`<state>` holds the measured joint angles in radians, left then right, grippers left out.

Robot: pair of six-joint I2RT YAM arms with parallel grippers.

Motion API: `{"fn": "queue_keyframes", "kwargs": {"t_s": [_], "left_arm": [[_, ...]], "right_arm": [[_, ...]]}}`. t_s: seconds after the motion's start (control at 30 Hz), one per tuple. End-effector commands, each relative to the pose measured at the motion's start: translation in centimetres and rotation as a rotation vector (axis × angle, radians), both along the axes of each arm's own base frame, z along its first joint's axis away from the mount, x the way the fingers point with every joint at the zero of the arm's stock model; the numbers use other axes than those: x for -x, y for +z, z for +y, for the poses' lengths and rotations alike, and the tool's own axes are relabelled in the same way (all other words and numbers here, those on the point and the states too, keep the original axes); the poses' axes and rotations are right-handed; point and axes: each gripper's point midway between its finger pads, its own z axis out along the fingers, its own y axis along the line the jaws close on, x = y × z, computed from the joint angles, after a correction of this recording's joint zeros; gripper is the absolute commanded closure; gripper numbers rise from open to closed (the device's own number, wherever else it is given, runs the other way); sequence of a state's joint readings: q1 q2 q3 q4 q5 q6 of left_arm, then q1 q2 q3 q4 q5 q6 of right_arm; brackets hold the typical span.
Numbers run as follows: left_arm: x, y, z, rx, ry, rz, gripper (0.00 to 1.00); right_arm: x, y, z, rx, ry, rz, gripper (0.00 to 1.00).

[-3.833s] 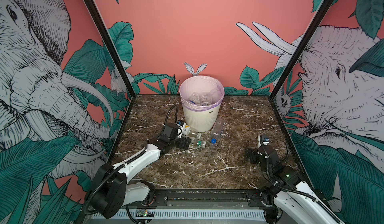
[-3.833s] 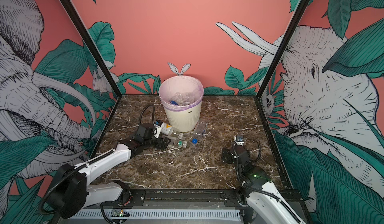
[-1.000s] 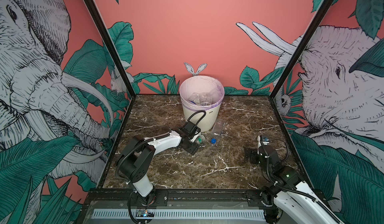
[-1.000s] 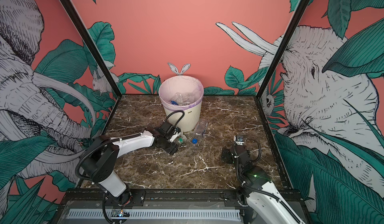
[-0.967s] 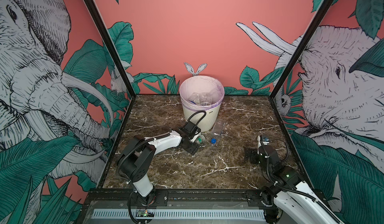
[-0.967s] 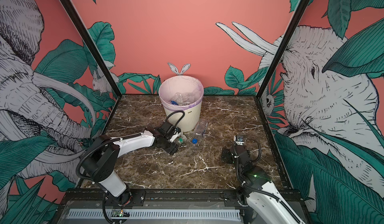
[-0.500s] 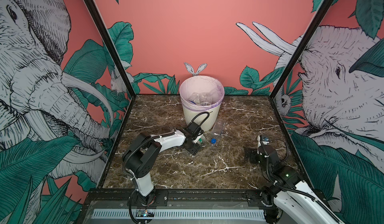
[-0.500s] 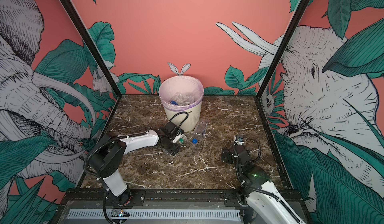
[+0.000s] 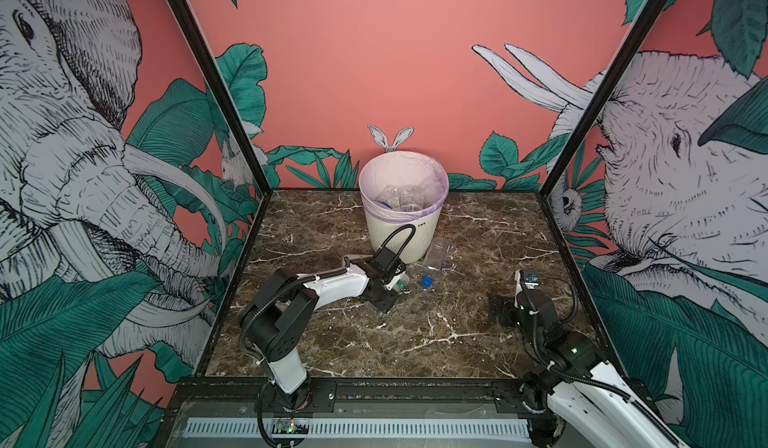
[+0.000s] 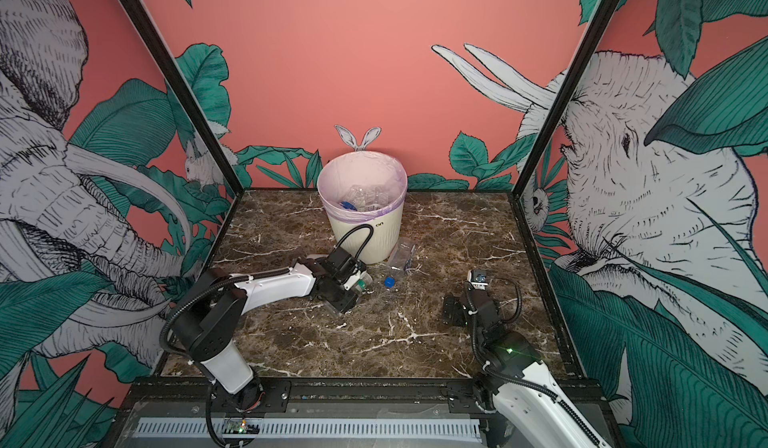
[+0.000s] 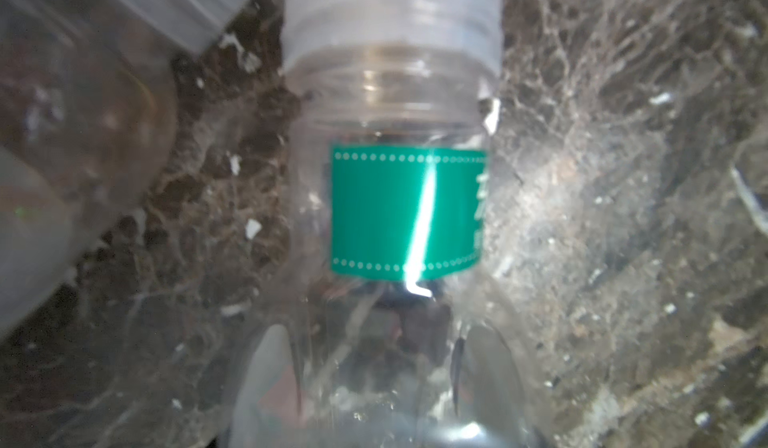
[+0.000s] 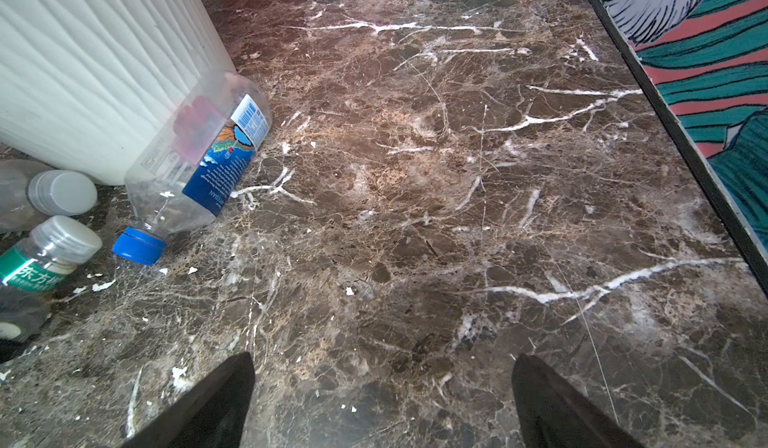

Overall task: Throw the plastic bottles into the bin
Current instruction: 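Lift the green-capped bottle with the left gripper and carry it over the bin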

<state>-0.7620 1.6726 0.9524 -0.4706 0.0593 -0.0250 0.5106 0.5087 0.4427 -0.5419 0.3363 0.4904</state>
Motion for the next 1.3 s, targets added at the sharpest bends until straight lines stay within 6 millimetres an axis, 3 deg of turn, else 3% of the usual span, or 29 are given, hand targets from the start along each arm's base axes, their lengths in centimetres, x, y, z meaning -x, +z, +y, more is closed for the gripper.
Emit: {"fn": "queue_keyframes", "kwargs": {"t_s": [0.0, 0.17, 0.43, 0.57, 0.77, 0.87, 1.03, 1.17, 1.27], "left_arm": [[1.6, 1.7, -0.2, 0.042, -0.004, -0.024, 0.58], [3.3, 3.1, -0.3, 0.105, 0.015, -0.074, 0.59], [4.6, 5.2, 1.5, 0.237, 0.104, -0.212, 0.61], [5.1, 8.1, 2.7, 0.354, 0.15, -0.344, 0.61], [5.5, 12.9, 6.2, 0.481, 0.242, -0.52, 0.61], [5.7, 17.2, 7.4, 0.567, 0.264, -0.614, 0.61], [4.9, 28.0, 8.2, 0.677, 0.254, -0.825, 0.61], [2.8, 36.8, 5.8, 0.682, 0.187, -0.97, 0.61], [0.1, 42.3, 1.9, 0.663, 0.121, -1.04, 0.61]], "right_arm": [[-0.2, -0.1, 0.0, -0.009, -0.009, -0.014, 0.01], [-0.2, 0.0, 0.0, -0.012, -0.006, -0.016, 0.01], [0.0, 0.0, 0.0, -0.019, -0.004, -0.025, 0.01], [0.0, 0.0, 0.0, -0.019, 0.0, -0.022, 0.01], [-0.1, 0.0, 0.1, -0.019, -0.001, -0.023, 0.01], [-0.1, 0.0, 0.1, -0.019, 0.0, -0.021, 0.01], [-0.1, 0.0, -0.1, -0.015, -0.007, -0.019, 0.01], [0.0, 0.0, -0.1, -0.016, -0.008, -0.019, 0.01], [0.0, 0.1, -0.1, -0.019, -0.007, -0.02, 0.01]]}}
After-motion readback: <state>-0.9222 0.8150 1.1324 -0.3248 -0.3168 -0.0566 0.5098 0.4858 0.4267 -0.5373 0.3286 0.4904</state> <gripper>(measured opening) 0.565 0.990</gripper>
